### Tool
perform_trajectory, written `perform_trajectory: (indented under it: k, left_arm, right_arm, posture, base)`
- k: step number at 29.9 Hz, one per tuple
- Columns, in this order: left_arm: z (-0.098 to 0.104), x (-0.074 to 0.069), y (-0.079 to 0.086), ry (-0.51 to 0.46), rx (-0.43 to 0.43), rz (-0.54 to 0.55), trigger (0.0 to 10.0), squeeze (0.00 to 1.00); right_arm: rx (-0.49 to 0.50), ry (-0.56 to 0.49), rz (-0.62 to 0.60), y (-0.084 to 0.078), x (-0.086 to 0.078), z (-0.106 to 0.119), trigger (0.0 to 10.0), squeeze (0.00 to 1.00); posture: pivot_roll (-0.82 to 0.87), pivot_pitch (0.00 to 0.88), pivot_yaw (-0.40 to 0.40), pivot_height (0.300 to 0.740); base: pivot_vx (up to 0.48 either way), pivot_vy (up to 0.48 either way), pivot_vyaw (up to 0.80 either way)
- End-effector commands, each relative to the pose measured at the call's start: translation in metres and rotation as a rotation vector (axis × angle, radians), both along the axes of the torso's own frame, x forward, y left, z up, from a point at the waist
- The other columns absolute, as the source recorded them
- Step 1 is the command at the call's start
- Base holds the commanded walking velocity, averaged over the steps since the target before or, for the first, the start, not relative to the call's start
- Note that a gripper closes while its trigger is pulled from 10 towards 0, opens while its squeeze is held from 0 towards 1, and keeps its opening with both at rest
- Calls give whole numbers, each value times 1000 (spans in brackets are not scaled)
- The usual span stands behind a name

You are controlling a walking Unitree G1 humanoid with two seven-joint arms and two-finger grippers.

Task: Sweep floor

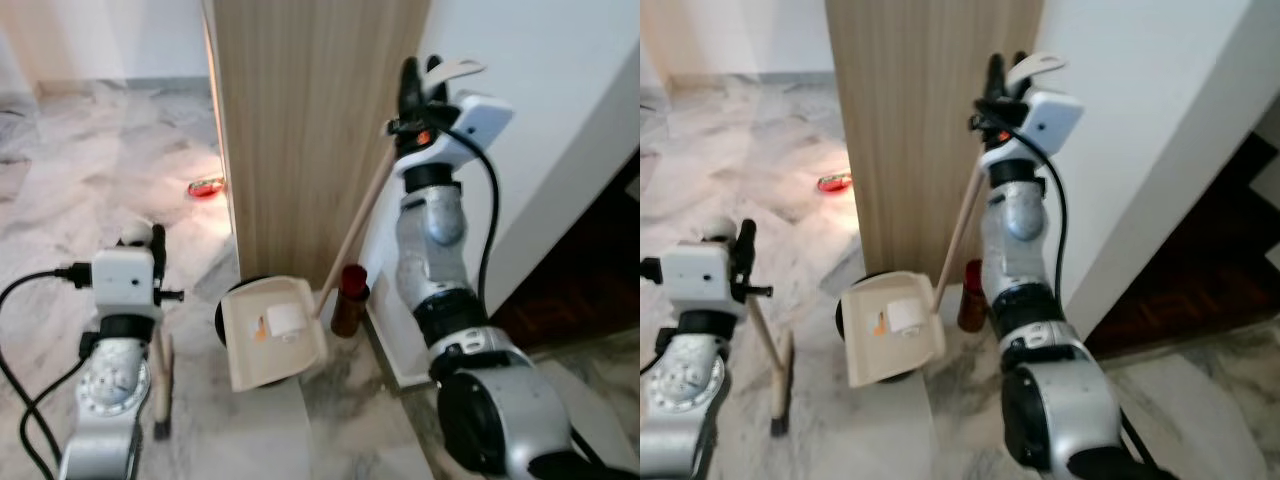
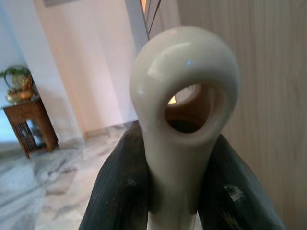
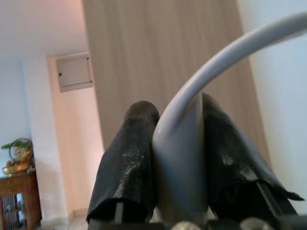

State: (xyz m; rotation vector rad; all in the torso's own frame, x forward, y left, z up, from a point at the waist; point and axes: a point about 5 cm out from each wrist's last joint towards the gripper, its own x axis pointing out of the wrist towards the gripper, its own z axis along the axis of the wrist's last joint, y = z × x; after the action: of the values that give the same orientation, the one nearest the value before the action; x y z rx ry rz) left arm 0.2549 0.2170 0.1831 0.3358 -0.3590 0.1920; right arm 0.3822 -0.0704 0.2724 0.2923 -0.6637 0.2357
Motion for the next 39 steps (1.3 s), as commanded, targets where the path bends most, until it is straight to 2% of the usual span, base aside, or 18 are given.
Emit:
perform_trajectory:
  k: [1,15,33,34,35,39]
  left_arm:
    - [12,-1,-8,-60,18,-24,10000,0]
    - [12,-1,-8,-63,19,-20,10000,0]
    - [13,-2,-8,-74,15,-23,10000,0]
    - [13,-2,-8,-75,15,-24,10000,0]
    - [13,-2,-9,-76,13,-28,10000,0]
    - [14,-2,-9,-77,13,-33,10000,0]
  right_arm:
    - [55,-57,-42,-15,-1,16,10000,0]
    - [59,-64,-33,-14,-1,18,10000,0]
    - [78,-121,4,-6,-9,27,10000,0]
    - [75,-133,2,-6,-10,28,10000,0]
    - [47,-200,-6,-2,-17,34,10000,0]
    - [31,-271,-12,1,-25,42,10000,0]
  posture:
    - [217,12,-53,740]
    - [215,15,-56,740]
    - [215,17,-58,740]
    - [215,17,-58,740]
    - [215,17,-58,740]
    - [215,17,-58,740]
  base:
    - [304,0,0]
    - [313,0,0]
    - [0,0,0]
    - [0,0,0]
    - [0,0,0]
    - [0,0,0]
